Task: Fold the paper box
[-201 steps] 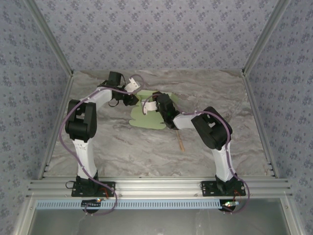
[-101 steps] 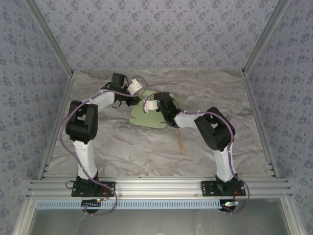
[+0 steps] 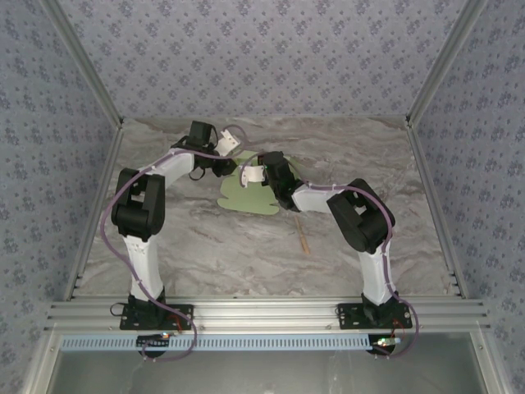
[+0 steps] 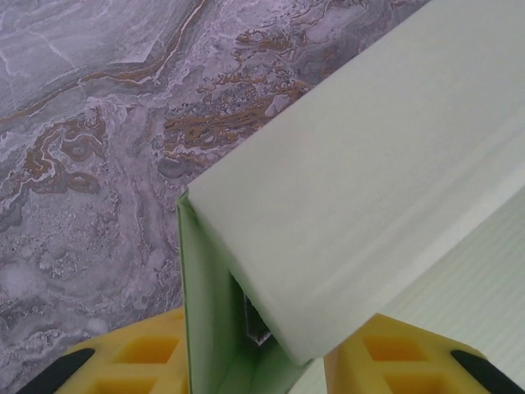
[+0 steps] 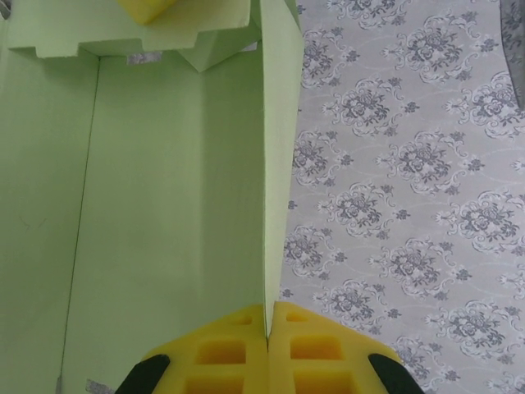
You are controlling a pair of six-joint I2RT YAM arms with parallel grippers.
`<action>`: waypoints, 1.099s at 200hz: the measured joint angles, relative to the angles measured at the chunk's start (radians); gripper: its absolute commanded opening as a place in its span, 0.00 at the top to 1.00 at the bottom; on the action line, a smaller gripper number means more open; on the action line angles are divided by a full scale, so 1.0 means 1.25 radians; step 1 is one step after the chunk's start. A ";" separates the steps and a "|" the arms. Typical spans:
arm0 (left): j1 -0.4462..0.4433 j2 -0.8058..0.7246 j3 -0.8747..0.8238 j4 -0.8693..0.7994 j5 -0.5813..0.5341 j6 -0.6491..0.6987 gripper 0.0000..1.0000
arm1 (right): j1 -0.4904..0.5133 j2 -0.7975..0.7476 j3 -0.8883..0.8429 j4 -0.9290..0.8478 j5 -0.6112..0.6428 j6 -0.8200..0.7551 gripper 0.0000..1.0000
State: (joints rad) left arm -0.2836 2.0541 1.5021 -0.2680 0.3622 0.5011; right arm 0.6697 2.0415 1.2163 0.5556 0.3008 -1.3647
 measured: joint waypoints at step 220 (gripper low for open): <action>-0.016 -0.026 -0.066 0.112 -0.084 -0.260 0.73 | -0.010 -0.023 0.091 -0.214 -0.060 0.166 1.00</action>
State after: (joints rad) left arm -0.3038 2.0212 1.4200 -0.1280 0.2573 0.1761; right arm 0.6567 2.0129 1.3296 0.2882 0.2264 -1.1576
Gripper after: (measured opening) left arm 0.260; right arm 0.059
